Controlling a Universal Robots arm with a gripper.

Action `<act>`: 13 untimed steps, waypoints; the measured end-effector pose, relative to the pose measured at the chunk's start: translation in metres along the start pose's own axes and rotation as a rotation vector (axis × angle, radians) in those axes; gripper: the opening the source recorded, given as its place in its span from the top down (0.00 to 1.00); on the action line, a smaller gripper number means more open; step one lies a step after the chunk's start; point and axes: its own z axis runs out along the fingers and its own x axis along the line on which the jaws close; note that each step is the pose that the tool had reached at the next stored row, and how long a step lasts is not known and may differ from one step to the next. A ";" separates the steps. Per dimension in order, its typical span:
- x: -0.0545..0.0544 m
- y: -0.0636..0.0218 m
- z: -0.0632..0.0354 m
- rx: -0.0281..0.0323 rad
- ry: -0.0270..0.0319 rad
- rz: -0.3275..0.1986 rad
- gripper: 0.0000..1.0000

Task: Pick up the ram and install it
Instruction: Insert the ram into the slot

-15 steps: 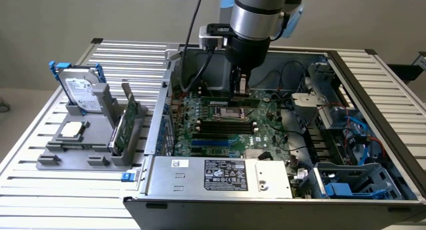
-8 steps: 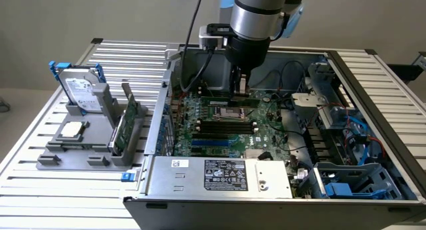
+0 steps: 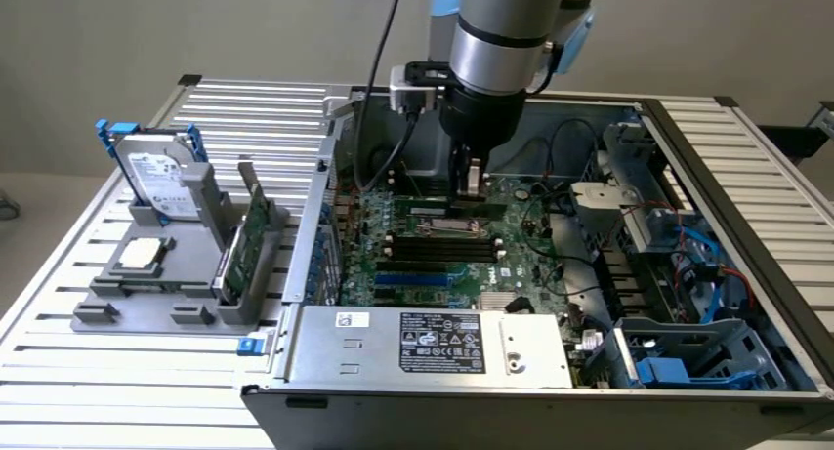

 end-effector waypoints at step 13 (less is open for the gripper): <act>0.002 -0.0020 0.0235 -0.0001 0.0002 0.000 0.86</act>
